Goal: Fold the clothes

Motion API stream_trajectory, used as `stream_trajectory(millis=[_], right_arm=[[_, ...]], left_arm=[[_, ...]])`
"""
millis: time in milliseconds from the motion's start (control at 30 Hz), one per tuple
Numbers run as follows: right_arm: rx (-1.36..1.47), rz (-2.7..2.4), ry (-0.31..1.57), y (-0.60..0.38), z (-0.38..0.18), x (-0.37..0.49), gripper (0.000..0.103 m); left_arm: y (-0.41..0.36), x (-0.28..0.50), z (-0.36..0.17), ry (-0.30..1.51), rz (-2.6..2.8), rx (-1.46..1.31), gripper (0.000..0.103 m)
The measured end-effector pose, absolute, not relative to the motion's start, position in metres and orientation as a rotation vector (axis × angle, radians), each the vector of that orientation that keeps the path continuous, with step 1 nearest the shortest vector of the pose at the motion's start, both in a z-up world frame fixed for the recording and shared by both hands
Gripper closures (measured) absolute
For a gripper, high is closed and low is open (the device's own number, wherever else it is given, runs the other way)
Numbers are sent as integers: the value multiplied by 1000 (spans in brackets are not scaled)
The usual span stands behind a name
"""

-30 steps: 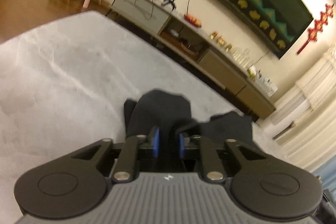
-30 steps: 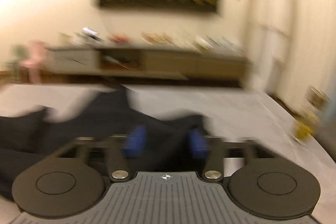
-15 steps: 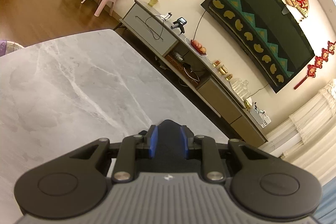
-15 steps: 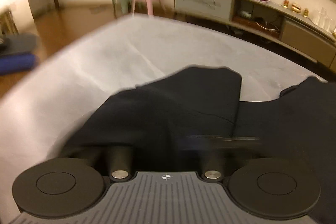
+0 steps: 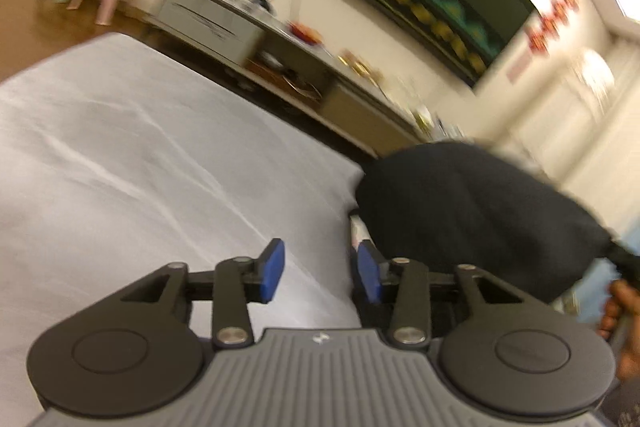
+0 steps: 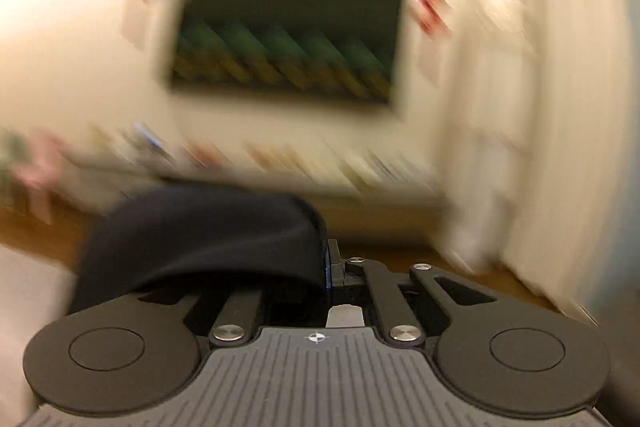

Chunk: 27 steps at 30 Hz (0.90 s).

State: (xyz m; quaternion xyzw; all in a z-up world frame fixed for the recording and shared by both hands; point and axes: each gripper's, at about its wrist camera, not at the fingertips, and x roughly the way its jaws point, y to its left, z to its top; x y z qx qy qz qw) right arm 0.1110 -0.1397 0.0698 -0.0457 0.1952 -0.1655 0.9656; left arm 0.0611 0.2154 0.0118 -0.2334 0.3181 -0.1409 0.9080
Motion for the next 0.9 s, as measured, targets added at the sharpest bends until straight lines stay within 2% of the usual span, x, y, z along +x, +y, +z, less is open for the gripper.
stream_trajectory(millis=[67,100,133,200,300,367,433,533,567,600,633,733,900], right_arm=[[-65,-340,540,-171,25,110,88],[-24,-322,547,-179,10,99,77],[2,-306,538,-183,-1,88,57],[64,-258,507,-186,-23,72,38],[183,-174,488,-194,-60,76,25],[252,-127,522,-197,-65,81,23],[317,-72,552,-200,-64,83,17],[374,-41,571,-191,-54,78,17],[382,-42,577,-191,-54,79,17],[389,-41,584,-190,-51,74,17],[396,-39,591,-187,-46,67,17],[433,-15,591,-189,-42,65,17],[440,-35,535,-194,-30,55,17]], left_arm=[[187,61,0,691,-343,-439,55],[174,61,-7,707,-363,-423,51],[160,61,-16,734,-386,-413,48],[131,63,-35,792,-421,-382,45],[93,73,-57,847,-415,-297,45],[71,83,-67,856,-394,-236,45],[56,94,-73,855,-373,-203,49],[40,113,-77,848,-361,-210,61],[36,118,-79,842,-364,-221,69],[32,122,-81,843,-360,-223,86],[28,127,-83,845,-354,-223,94],[28,132,-71,796,-338,-216,99],[129,111,19,503,-266,-406,99]])
